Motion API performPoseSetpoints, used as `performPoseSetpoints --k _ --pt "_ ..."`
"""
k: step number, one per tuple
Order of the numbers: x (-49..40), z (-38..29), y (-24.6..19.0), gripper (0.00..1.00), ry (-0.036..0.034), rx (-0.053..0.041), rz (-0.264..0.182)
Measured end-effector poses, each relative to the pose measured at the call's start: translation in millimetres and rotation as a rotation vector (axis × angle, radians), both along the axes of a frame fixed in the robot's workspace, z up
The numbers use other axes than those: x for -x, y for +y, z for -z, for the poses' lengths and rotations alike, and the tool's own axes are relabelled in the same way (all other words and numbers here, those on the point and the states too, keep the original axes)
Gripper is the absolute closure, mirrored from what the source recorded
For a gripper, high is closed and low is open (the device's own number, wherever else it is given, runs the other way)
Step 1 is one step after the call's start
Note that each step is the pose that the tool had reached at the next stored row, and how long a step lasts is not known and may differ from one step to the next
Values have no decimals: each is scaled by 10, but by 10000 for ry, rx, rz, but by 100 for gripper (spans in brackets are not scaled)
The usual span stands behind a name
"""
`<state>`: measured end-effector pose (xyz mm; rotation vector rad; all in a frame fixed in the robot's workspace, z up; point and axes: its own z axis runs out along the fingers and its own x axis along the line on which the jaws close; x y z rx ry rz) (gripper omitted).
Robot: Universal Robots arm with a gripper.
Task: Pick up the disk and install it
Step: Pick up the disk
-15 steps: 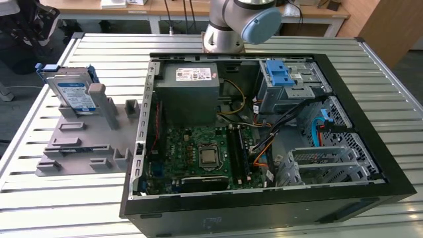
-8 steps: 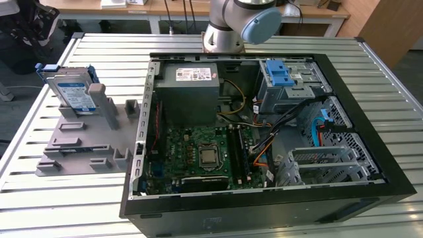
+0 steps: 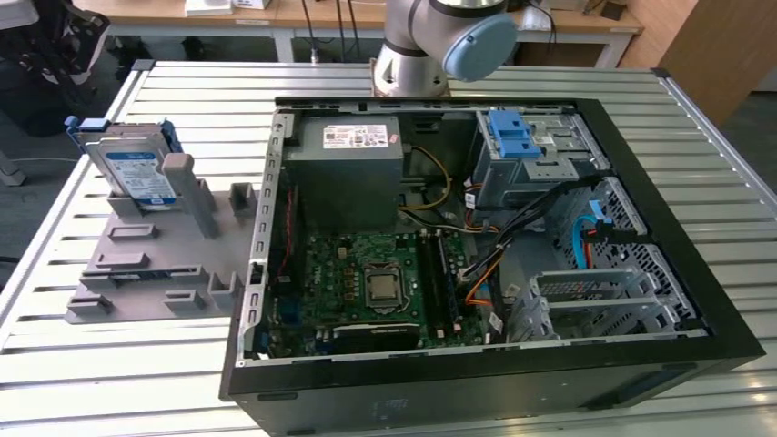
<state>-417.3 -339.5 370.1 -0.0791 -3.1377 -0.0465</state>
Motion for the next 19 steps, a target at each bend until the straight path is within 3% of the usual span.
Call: performPoseSetpoints --k 19 --pt "0 1 0 89 0 0 -1965"
